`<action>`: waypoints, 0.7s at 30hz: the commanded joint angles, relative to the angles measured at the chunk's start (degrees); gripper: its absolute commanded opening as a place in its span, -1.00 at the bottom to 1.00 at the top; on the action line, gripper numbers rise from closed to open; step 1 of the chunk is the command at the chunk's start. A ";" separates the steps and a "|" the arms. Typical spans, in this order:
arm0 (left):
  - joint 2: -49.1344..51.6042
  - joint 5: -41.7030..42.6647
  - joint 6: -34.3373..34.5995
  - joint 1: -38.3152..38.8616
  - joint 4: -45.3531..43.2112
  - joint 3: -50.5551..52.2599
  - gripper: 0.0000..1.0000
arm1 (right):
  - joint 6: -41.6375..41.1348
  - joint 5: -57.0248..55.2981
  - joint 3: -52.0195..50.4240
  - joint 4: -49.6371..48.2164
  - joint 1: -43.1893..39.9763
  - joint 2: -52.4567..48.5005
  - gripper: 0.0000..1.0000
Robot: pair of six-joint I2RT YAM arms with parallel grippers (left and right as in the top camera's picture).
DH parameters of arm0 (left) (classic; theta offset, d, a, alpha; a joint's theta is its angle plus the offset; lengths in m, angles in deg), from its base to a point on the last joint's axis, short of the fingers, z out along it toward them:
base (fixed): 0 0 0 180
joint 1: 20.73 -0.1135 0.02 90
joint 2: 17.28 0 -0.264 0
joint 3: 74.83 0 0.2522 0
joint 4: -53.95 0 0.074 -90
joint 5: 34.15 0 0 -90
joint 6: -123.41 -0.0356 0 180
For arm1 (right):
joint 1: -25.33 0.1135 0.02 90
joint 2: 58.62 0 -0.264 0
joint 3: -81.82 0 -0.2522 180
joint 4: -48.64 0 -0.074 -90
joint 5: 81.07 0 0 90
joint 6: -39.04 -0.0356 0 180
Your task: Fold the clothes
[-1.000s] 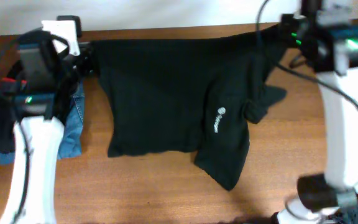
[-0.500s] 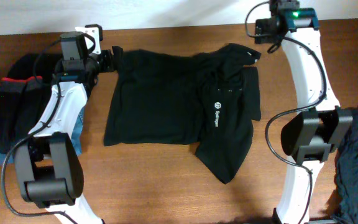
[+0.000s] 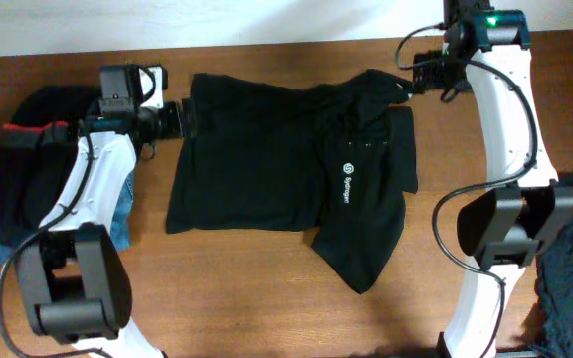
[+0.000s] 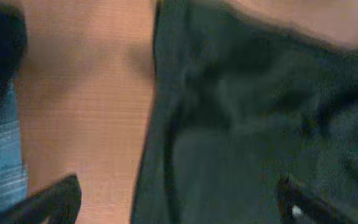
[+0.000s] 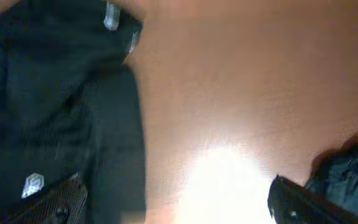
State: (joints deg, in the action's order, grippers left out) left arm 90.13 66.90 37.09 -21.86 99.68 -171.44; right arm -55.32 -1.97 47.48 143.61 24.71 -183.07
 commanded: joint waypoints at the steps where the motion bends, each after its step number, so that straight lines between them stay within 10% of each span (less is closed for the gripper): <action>1: -2.99 0.04 -0.48 0.24 7.98 -0.46 0.98 | -0.37 9.99 0.42 6.38 0.22 2.29 0.97; 21: -2.97 0.00 -0.52 0.28 27.32 -0.46 0.98 | -0.39 19.71 -12.39 16.15 -4.04 14.14 0.97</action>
State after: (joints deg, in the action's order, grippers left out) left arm 88.45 66.90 37.09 -21.81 126.87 -171.60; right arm -55.48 16.83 39.30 159.41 23.81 -175.63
